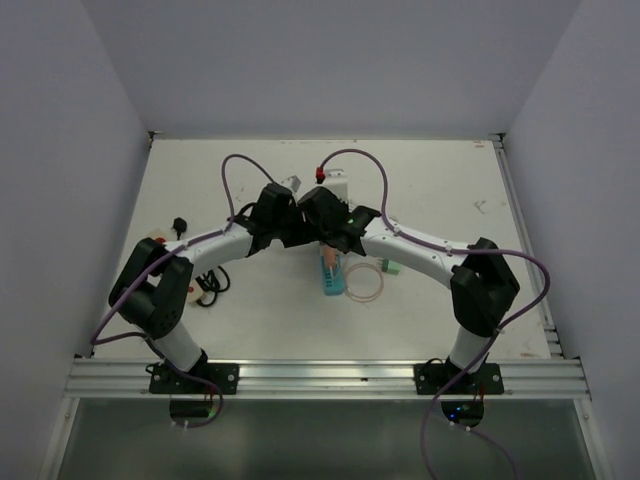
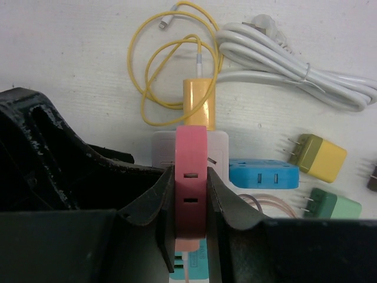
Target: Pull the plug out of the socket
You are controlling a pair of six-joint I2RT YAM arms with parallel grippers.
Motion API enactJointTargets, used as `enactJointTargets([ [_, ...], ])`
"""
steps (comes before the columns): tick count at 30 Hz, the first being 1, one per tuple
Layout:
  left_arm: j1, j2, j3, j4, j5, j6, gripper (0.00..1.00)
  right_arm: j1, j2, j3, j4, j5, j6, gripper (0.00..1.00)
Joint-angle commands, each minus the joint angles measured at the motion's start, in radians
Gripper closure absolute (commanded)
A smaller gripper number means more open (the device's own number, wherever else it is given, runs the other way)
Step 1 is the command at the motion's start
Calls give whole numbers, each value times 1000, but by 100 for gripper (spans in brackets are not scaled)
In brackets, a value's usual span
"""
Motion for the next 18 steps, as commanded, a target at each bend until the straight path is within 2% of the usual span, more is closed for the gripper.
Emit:
enactJointTargets([
  [1,-26,96,-32,-213,-142,15,42,13,-144,17,164,43,17,100],
  [12,-32,109,-27,-261,-200,12,44,7,-202,6,198,65,-6,100],
  [18,-32,60,-24,-261,-194,15,42,-97,-314,-119,197,67,18,100],
])
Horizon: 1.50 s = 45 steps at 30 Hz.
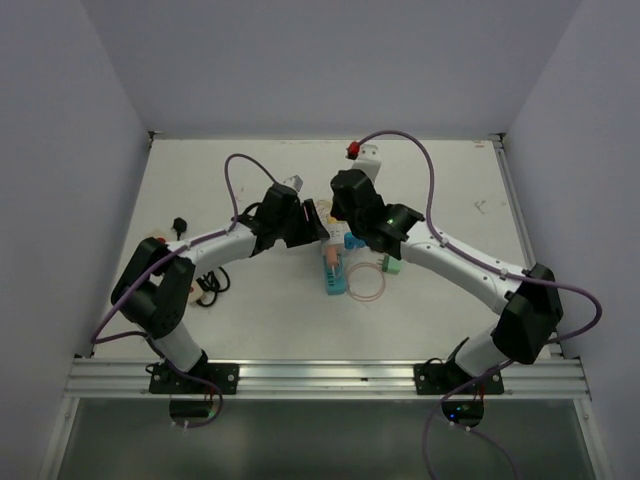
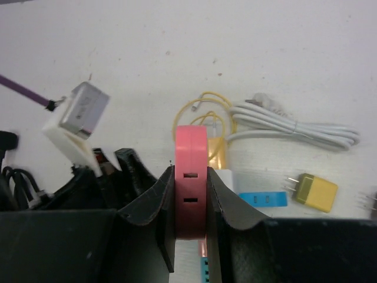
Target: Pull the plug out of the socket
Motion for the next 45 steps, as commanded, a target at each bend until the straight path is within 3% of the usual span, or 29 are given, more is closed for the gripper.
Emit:
enactJointTargets([
  [1,-4,41,-51,-236,-136,57,41,-126,-113,-98,36,32,35,100],
  [6,-4,21,-45,-227,-105,63,39,-367,-298,-348,105,-101,70,100],
  [9,-4,9,-51,-211,-87,62,38,-608,-355,-474,171,-240,86,100],
  [14,-4,-1,-46,-197,-70,62,37,-887,-333,-644,323,-541,156,100],
  [16,-4,-4,-49,-194,-65,63,37,-969,-281,-709,455,-665,196,100],
  [25,-4,-11,-66,-171,-53,66,37,-1044,-52,-815,879,-883,322,100],
  [30,-2,-16,-75,-167,-51,66,37,-1056,46,-795,927,-894,339,100],
  [32,-4,-14,-74,-168,-50,66,36,-1061,48,-784,875,-879,327,85],
  [33,-4,-13,-75,-167,-48,68,36,-1063,36,-766,842,-852,311,65],
  [36,-4,-13,-77,-158,-39,63,36,-1063,-24,-708,649,-766,203,35],
  [40,-4,-8,-80,-147,-33,55,36,-1063,-121,-654,426,-671,88,17],
  [45,-2,-7,-88,-142,-33,55,36,-1047,-233,-582,263,-644,-8,11],
])
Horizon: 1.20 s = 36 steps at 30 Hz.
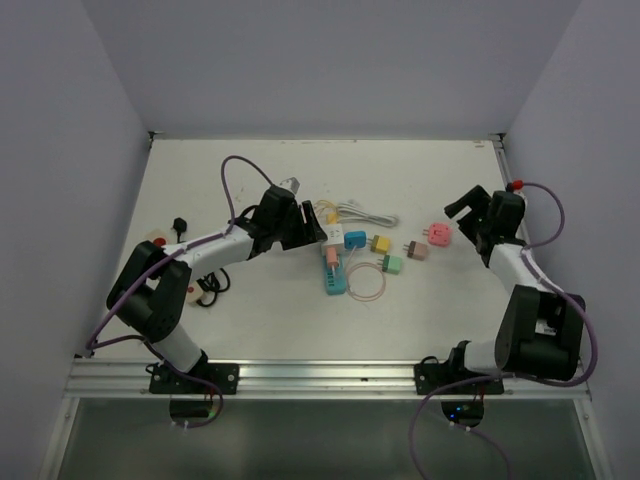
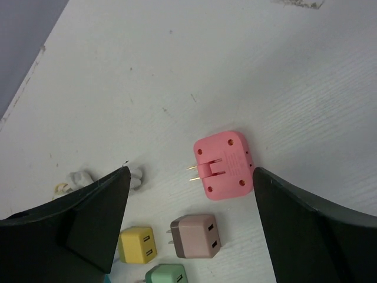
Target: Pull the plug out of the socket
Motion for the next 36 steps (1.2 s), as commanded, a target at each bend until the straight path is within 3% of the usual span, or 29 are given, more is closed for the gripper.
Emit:
enactJointTargets([
  [1,-4,27,-54,-143,-15,49,36,24,-114,75,-190,51,-126,11],
  [4,-4,28,-55,-139,-13,44,36,116,-191,100,-262,68,-172,13],
  [12,-2,30,-67,-133,-10,35,36,600,-326,117,-336,226,-131,24],
  [20,-4,34,-74,-125,-10,29,36,953,-186,281,-368,381,-157,28],
  [26,-4,36,-74,-128,-10,29,36,1062,-23,370,-391,450,-155,30],
  [31,-2,37,-71,-126,-10,27,36,1081,81,382,-402,459,-140,39],
  [36,-4,43,-71,-125,-9,27,36,1096,157,382,-413,493,-111,39],
])
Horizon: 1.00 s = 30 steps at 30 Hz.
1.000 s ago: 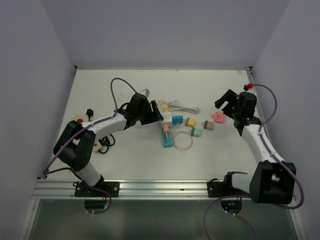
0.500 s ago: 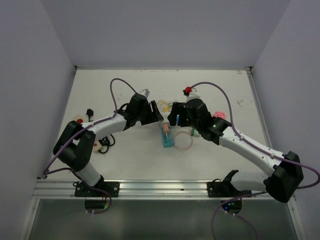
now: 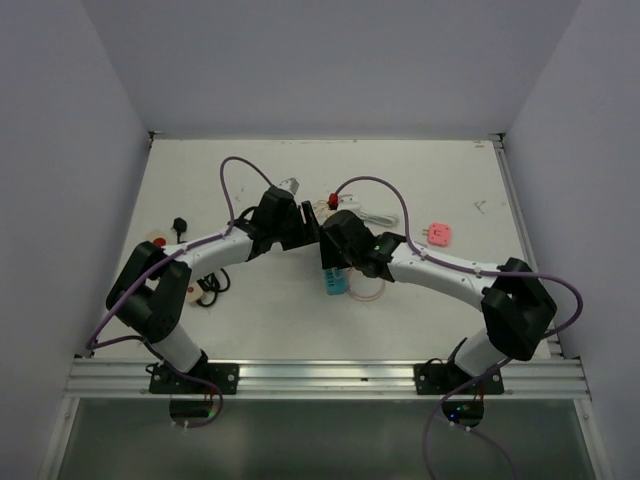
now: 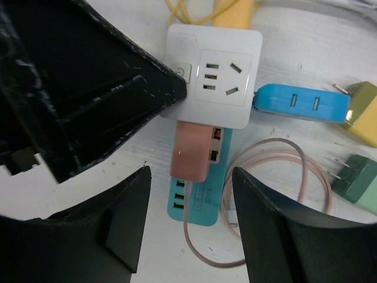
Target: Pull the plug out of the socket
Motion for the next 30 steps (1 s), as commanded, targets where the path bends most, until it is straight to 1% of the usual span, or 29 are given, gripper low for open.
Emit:
enactJointTargets([
  [1,-5,48,-55,-152,-14,32,36,9,28,33,-2,55,28,39],
  [5,-5,54,-52,-148,-9,29,36,16,84,50,12,64,36,40],
  [12,-5,62,-49,-143,-5,20,36,22,155,79,27,79,37,48],
  [13,-5,62,-49,-142,-5,19,36,25,163,78,27,82,39,52],
  [18,-5,80,-46,-136,-9,-1,36,54,167,60,27,96,54,63],
  [19,-5,83,-46,-132,-9,-4,36,65,164,49,27,98,57,67],
  [21,-5,89,-48,-128,-11,-15,36,69,160,35,32,101,72,72],
  [24,-5,97,-48,-123,-13,-24,36,75,144,-14,49,112,95,87],
  [25,-4,97,-49,-123,-25,-29,36,78,128,-43,59,118,108,98],
  [26,-5,97,-51,-126,-37,-35,36,78,118,-58,66,118,112,100],
  [30,-5,99,-60,-143,-101,-67,37,91,74,-117,73,110,125,100],
])
